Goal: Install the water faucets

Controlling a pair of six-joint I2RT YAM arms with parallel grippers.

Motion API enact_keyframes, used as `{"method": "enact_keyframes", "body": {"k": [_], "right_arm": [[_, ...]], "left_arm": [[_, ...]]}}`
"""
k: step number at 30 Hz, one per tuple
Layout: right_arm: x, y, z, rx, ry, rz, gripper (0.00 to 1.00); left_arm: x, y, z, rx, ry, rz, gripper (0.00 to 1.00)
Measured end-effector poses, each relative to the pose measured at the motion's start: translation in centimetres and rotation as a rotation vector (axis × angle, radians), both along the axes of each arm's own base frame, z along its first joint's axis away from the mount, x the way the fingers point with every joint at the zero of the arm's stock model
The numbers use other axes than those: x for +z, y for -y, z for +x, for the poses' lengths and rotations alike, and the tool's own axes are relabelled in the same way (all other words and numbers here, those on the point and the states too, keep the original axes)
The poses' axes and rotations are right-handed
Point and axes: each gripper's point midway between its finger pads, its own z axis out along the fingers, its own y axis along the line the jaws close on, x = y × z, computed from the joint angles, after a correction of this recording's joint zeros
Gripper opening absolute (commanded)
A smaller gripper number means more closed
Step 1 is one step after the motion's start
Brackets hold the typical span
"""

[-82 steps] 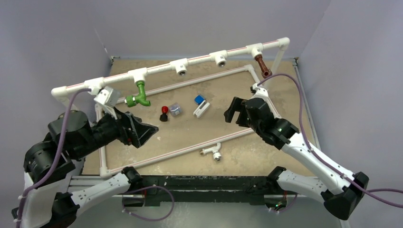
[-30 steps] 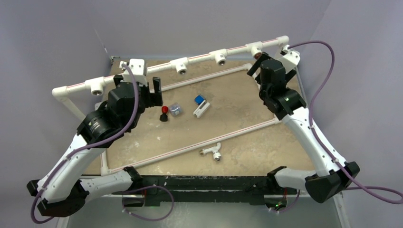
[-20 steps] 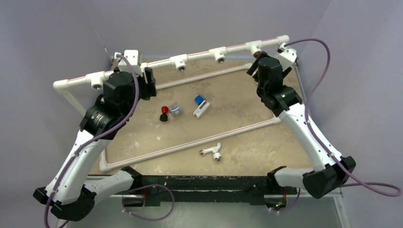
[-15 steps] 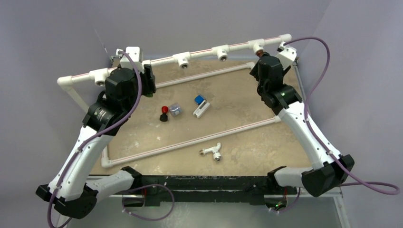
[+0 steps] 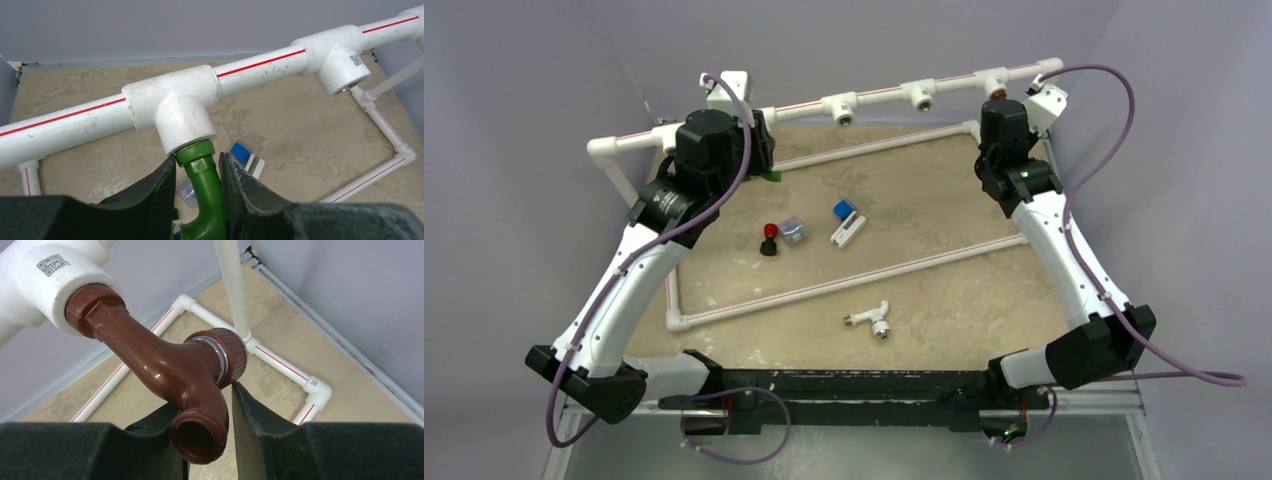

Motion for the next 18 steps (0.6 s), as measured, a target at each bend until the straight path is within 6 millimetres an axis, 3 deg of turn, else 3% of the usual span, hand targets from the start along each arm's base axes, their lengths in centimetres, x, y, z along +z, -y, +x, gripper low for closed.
{"method": "enact_keyframes", "body": {"k": [12,18], "right_arm": [[0.2,4.9,4.2,-0.095,-0.044,0.016,0.35],[0.0,6.8,5.1,-0.109,-0.084,0.029,0.35]], "left_arm": [[0.3,4.9,2.3,-0.138,-0.031,-0.129,0.08],[0.5,6.9,2.4,-0.211,-0.069,-0.183,0.07]]}}
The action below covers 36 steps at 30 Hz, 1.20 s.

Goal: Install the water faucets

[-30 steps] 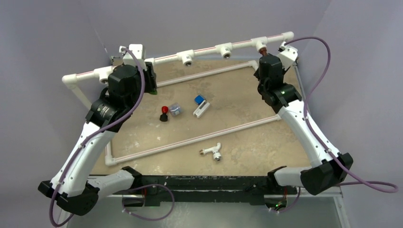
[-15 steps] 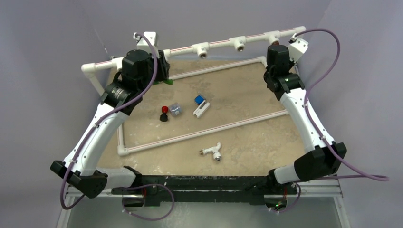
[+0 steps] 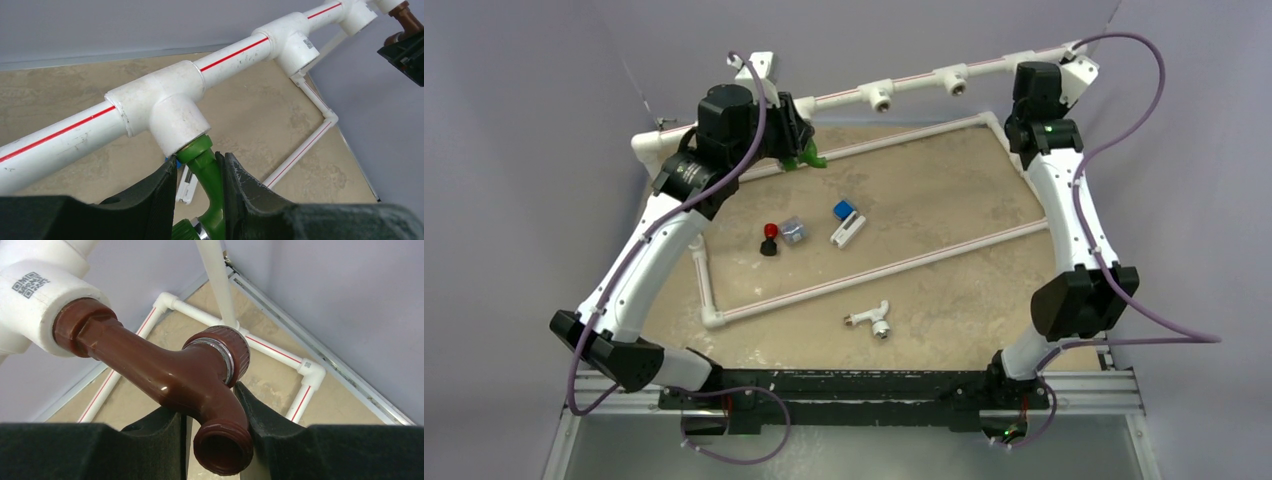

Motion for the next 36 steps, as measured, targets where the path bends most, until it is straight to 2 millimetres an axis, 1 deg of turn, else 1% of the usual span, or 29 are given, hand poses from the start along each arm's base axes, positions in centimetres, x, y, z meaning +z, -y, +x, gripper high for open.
{"method": "enact_keyframes", "body": {"k": [4,6,7,8,13,16,19,21,24,26,27,30,34,35,36], "right_arm": [[-0.1,0.8,0.6,-0.006,-0.028,0.008,0.36],[-0.1,1.3,1.0,-0.011,-0.037,0.014,0.37],[-0.1,1.6,1.1,-0.014,-0.042,0.019,0.38],[-0.2,1.9,1.3,-0.016,-0.045,0.023,0.41],[-0.4,3.6,2.0,-0.041,-0.044,0.042,0.45],[-0.6,4.7,1.8,-0.044,-0.039,0.063,0.50],[-1.1,5.1,1.7,-0.046,-0.027,0.081,0.55],[-1.6,5.2,1.8,-0.040,-0.021,0.094,0.59],[-1.7,4.8,2.3,-0.019,0.008,0.116,0.66],[-2.6,4.5,2.6,0.003,0.005,0.135,0.70],[-2.9,4.4,2.7,0.010,0.005,0.136,0.74],[-2.3,3.9,2.6,0.047,0.050,0.155,0.81],[-2.1,2.7,2.2,0.119,0.084,0.184,0.87],[-2.0,2.3,2.1,0.144,0.096,0.194,0.88],[-2.1,1.4,1.7,0.183,0.100,0.213,0.89]], "left_arm": [[0.2,0.9,-0.1,-0.031,-0.015,-0.020,0.10],[0.4,1.5,-0.2,-0.049,-0.019,-0.030,0.13],[0.5,1.8,-0.4,-0.056,-0.021,-0.033,0.14],[0.6,2.1,-0.6,-0.065,-0.022,-0.036,0.16],[0.6,4.5,-2.3,-0.145,-0.047,-0.049,0.21],[0.6,5.8,-3.7,-0.212,-0.063,-0.060,0.23],[0.1,6.4,-4.9,-0.263,-0.087,-0.060,0.24],[-0.2,6.6,-5.4,-0.286,-0.101,-0.060,0.25],[-0.3,6.6,-5.7,-0.297,-0.106,-0.062,0.26],[-0.4,6.6,-5.8,-0.299,-0.109,-0.061,0.27],[-0.5,6.6,-5.8,-0.300,-0.112,-0.061,0.28],[-0.5,6.5,-6.0,-0.303,-0.111,-0.061,0.29],[-0.5,6.3,-6.1,-0.315,-0.121,-0.066,0.29],[-0.5,6.2,-6.1,-0.313,-0.121,-0.067,0.29],[-0.6,6.2,-6.0,-0.316,-0.123,-0.070,0.29]]}}
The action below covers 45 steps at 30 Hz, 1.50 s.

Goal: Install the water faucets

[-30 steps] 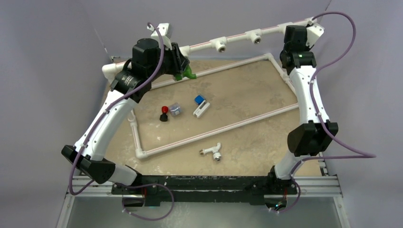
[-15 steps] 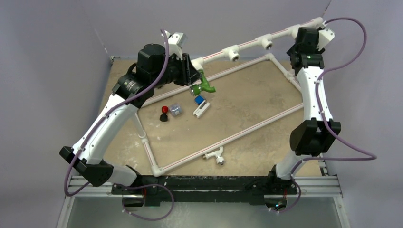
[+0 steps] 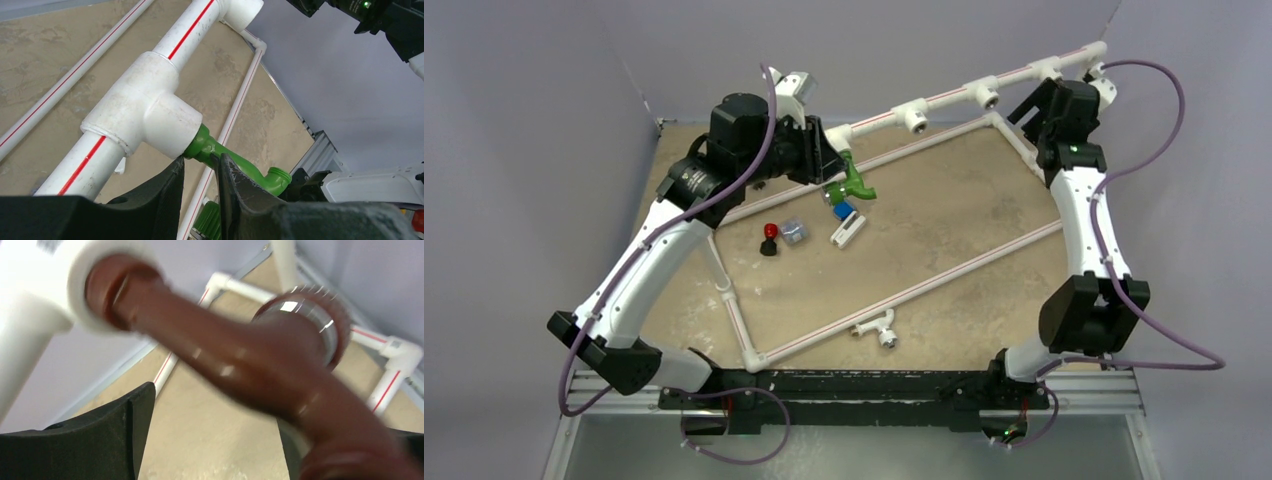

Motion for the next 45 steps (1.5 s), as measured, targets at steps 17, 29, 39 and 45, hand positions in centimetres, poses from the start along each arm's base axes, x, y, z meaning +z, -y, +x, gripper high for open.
{"method": "enact_keyframes", "body": {"k": [17,29,39,45], "right_arm": [[-3.4,-8.4,-7.9,0.259,-0.015,0.115,0.95],[-5.7,-16.8,-12.8,0.481,-0.048,0.158,0.91],[-6.7,-22.0,-16.7,0.624,-0.081,0.202,0.87],[-8.8,-25.0,-19.5,0.696,-0.154,0.205,0.87]], "left_arm": [[0.2,-1.4,5.0,0.056,0.015,-0.026,0.32],[0.0,-1.6,4.9,0.057,0.024,-0.028,0.48],[0.3,-2.5,4.1,0.069,0.043,-0.001,0.53],[0.4,-4.4,2.4,0.099,0.040,0.048,0.57]]}}
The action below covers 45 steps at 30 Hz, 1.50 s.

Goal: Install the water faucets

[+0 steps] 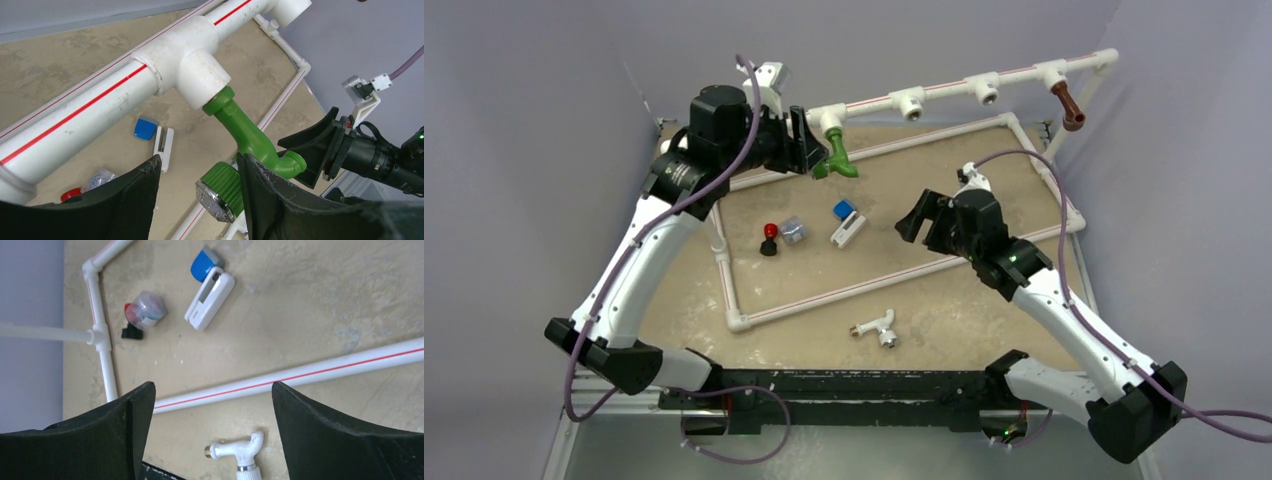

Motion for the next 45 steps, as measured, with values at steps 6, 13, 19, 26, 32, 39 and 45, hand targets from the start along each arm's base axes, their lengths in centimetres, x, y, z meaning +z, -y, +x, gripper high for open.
{"method": "enact_keyframes", "body": {"k": [6,13,19,26,32,39,45], "right_arm": [[-2.9,-1.2,-2.6,0.031,-0.077,-0.040,0.87],[-5.0,-2.4,-5.3,0.077,-0.142,-0.084,0.83],[-6.9,-4.5,-8.3,0.139,-0.200,-0.128,0.81],[-11.1,-5.4,-11.1,0.159,-0.291,-0.244,0.77],[-15.2,-5.3,-14.2,0.222,-0.377,-0.351,0.72],[-17.1,-5.7,-16.0,0.282,-0.417,-0.428,0.68],[-18.6,-5.2,-16.2,0.285,-0.441,-0.491,0.64]], "left_arm": [[0.9,-1.2,-1.5,0.012,0.027,0.011,0.58],[3.2,-3.1,-5.1,0.012,0.098,-0.025,0.60],[3.4,-4.3,-8.8,-0.021,0.150,-0.065,0.60],[1.2,-4.1,-12.8,-0.127,0.113,-0.118,0.60],[1.0,-4.2,-15.5,-0.183,0.094,-0.154,0.60],[1.2,-4.7,-18.8,-0.245,0.081,-0.193,0.60],[0.7,-4.7,-20.0,-0.270,0.042,-0.195,0.60]]}}
